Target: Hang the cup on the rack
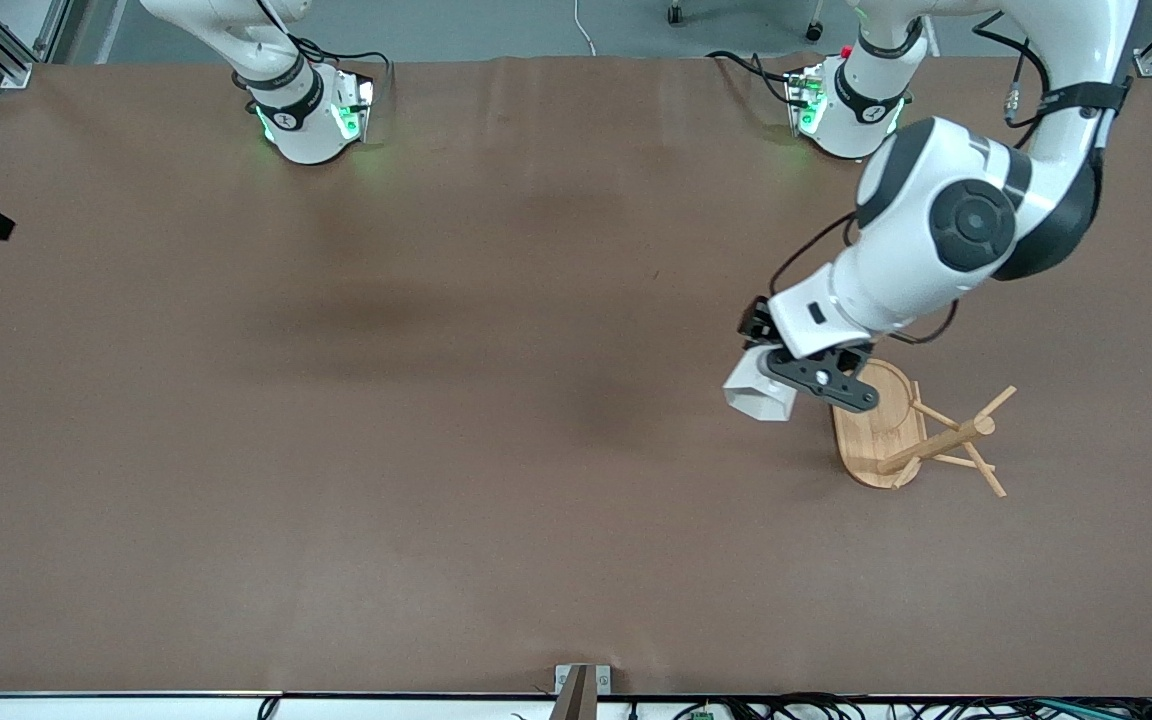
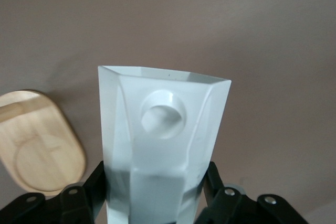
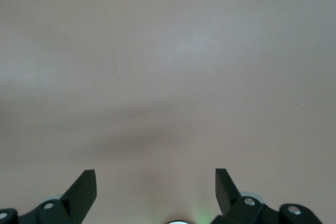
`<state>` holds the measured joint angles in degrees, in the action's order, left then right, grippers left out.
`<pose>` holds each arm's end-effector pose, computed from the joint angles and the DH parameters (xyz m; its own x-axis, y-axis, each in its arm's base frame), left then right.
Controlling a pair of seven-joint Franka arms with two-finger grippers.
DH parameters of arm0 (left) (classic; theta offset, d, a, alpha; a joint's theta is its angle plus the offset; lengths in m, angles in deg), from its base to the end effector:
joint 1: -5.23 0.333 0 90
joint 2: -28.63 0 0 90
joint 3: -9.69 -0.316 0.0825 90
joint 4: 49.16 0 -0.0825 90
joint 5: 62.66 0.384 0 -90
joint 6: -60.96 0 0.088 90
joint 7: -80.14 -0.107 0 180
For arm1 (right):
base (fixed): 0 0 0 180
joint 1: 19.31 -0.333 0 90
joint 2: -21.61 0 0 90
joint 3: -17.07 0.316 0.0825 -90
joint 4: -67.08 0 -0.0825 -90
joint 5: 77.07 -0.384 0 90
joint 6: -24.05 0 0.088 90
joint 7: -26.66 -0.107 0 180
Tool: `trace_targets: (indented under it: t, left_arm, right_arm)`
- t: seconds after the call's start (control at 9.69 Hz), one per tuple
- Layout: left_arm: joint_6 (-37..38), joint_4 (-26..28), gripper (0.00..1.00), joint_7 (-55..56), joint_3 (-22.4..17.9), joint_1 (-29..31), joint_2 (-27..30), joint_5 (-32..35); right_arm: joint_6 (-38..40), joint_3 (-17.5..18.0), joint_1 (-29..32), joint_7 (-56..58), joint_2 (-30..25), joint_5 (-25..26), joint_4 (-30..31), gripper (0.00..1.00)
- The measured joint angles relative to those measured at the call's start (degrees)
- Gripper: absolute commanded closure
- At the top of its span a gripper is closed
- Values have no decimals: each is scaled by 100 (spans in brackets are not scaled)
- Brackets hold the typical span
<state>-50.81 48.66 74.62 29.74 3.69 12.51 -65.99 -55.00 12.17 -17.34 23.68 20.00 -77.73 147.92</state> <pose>0.5943 -0.2204 0.4333 0.9047 -0.4260 -0.0098 -0.4198 -0.8951 0.1499 0.5194 -0.0620 0.6967 0.9856 -0.1689 -0.0039 -0.1689 -0.9855 -0.0135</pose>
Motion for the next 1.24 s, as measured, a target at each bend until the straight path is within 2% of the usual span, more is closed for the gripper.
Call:
trace_targets:
  t: [0.21,0.62,1.24]
  left_arm:
    - [-14,253,99,-828,-462,16,113,1]
    - [-123,587,99,-1564,-969,30,247,1]
    - [-309,639,99,-1697,-1315,41,246,-13]
  right_arm:
    - [-157,1,-3,-5,11,0,90,0]
    - [-467,1,-9,-6,66,4,219,0]
    - [-478,-5,-7,-6,63,5,209,0]
